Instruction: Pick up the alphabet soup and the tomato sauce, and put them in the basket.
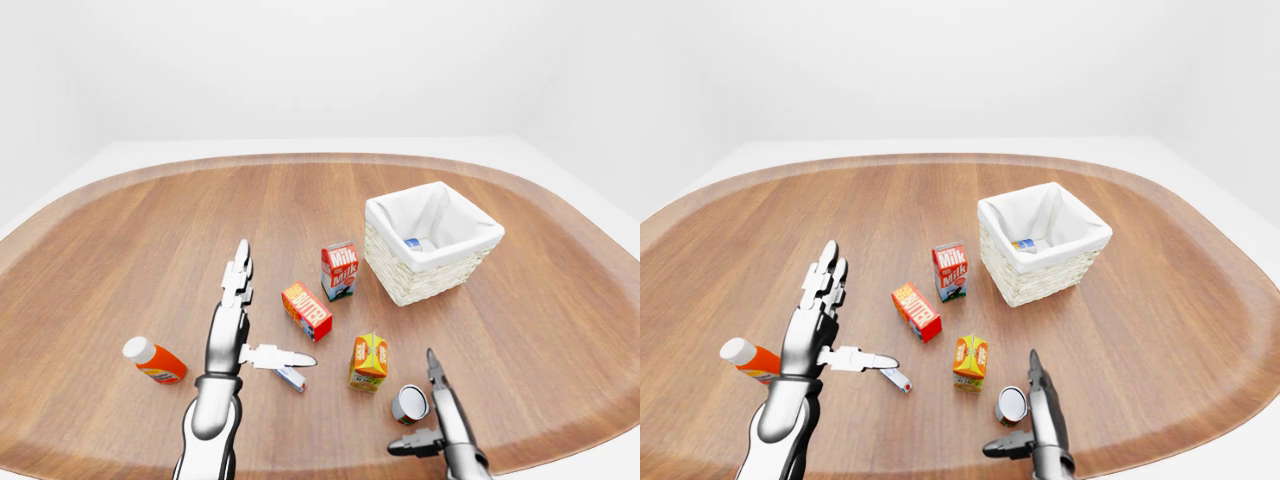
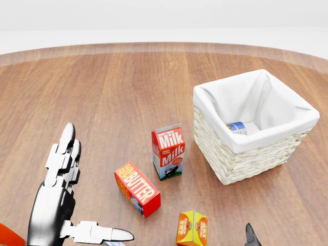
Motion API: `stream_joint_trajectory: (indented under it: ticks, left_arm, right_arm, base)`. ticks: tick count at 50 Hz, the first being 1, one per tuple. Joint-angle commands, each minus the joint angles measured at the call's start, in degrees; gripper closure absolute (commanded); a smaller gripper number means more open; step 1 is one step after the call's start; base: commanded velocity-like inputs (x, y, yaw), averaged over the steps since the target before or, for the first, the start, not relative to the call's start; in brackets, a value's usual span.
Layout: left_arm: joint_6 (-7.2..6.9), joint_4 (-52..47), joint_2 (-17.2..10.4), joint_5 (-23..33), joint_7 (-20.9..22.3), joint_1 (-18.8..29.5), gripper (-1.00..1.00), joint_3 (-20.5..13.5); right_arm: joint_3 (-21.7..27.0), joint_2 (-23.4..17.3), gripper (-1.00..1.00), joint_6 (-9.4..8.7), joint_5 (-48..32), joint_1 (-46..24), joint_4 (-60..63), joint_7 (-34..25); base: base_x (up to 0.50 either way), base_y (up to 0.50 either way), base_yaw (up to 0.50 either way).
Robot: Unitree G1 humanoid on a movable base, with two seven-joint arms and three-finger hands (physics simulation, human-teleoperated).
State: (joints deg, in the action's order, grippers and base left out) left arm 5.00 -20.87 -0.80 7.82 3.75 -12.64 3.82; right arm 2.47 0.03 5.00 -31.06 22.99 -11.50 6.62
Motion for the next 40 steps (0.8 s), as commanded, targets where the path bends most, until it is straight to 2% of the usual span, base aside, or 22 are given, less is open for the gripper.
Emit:
stream_joint_trajectory:
  ticks: [1,40]
  left_arm:
    - [0.00,0.2,0.0,-0.2,0.0,0.2,-1.00,-0.2]
    - [0.00,0.2,0.0,-0.2,0.1,0.2,-1.00,-0.2]
  right_arm:
    - [-0.5,-0.2,-1.00,0.00,-1.6,-0.5,-0.7,1.7]
    - [-3.6,-1.3,-1.00,0.00,-8.5,-0.6,-2.0,8.5]
  base:
    - [0.00,0.00,0.00]
    - [0.00,0.00,0.00]
